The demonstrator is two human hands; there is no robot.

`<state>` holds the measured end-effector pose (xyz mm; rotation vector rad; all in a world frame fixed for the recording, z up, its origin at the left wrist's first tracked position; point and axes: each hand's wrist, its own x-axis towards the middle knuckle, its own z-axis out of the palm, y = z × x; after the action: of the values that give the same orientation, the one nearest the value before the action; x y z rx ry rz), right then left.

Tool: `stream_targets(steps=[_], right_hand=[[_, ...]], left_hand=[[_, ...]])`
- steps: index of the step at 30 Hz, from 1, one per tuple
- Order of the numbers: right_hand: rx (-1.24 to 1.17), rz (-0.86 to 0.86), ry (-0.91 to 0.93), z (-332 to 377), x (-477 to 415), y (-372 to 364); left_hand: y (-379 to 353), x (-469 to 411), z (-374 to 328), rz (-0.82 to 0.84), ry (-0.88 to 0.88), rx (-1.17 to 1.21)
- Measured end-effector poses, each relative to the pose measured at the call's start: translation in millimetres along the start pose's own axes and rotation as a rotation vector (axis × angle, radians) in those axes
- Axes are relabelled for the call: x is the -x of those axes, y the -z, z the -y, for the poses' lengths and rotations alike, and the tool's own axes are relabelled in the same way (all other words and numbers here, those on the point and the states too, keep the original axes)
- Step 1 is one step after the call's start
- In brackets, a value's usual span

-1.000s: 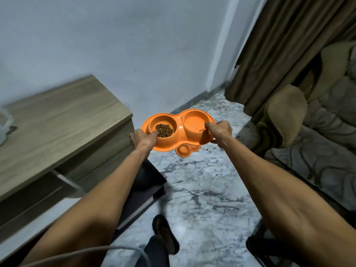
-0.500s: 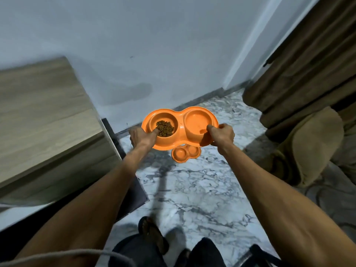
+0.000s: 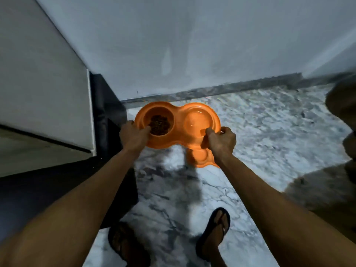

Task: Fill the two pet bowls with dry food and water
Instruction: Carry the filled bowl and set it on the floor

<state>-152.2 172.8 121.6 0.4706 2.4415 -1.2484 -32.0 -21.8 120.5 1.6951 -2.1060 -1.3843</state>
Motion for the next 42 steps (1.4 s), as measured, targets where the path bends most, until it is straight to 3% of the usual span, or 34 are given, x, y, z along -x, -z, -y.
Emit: stream_targets(steps=[8, 13, 20, 37, 42], right_hand=[[0.092, 0.13, 0.023, -136, -162, -139], [0.165, 0.206, 0.012, -206, -218, -218], [0.278, 0.256, 0.056, -274, -263, -296], [0.415, 0.335, 0.073, -305, -275, -342], [0.329, 0.249, 0.104, -304, -282, -302]], left_hand=[[-158, -109, 130, -0.14, 0.115, 0.018], [-215, -171, 204, -0.193, 0.25, 0.1], [-264, -226, 283, -0.24, 0.298, 0.066], [-281, -256, 343, -0.198, 0.311, 0.009], [-295, -226, 340, -0.294, 0.406, 0.044]])
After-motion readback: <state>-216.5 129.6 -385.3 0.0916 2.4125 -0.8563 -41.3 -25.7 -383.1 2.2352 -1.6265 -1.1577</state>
